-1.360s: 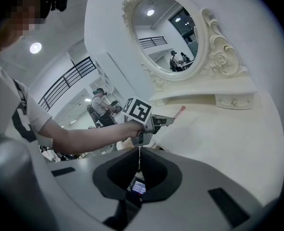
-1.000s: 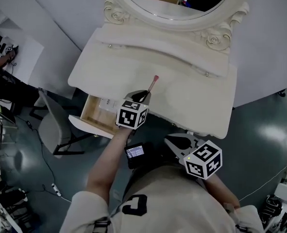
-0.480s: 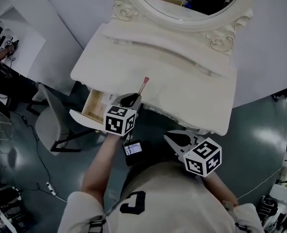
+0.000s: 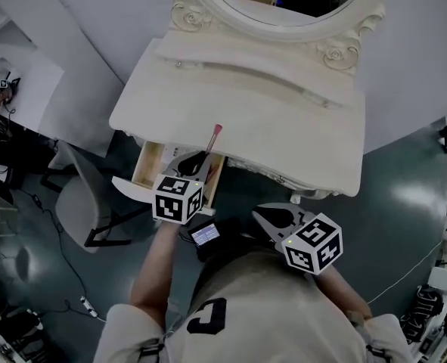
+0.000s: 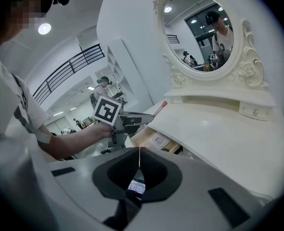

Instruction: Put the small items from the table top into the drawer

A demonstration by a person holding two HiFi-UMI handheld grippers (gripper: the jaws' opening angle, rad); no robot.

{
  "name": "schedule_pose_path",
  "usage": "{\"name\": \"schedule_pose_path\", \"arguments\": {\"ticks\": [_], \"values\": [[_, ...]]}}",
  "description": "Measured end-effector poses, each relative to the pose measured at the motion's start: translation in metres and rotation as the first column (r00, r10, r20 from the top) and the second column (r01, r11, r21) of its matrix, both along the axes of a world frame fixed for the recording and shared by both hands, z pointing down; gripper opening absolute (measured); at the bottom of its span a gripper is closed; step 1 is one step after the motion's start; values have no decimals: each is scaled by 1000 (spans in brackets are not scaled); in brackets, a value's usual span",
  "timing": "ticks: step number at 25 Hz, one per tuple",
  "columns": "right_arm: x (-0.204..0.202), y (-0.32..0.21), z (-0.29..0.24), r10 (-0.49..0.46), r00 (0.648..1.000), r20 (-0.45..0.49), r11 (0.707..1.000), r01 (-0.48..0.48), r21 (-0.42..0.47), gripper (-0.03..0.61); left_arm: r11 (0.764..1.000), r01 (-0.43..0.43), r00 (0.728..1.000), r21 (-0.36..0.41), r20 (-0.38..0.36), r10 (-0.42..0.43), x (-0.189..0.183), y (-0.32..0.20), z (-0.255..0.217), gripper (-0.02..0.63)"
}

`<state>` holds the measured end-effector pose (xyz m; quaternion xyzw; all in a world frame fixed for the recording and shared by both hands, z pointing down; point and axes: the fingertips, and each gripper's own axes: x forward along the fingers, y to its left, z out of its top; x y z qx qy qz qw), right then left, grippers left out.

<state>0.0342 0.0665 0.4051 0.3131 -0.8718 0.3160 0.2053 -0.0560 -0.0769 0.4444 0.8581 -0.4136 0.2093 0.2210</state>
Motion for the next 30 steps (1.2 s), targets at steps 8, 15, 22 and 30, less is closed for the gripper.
{"name": "schedule_pose_path", "arguments": {"ticks": [8,15,22,30], "values": [[-1,11,4,43,999,-15,999,-43,-23,28,1000,15,1000,-24,-22,-16,-21,18,5,87],[-1,13,0,-13,1000,4,1000,13,4,28,999,51,999,-15,19,-50,-33,33,0,87],[21,20,-13,-27,999,45,998,25,56,28,994,111,991,11,76,-111,-39,55,-16,89],[47,40,-15,-38,991,127,998,31,63,28,993,122,977,4,173,-120,-15,84,-16,87]]}}
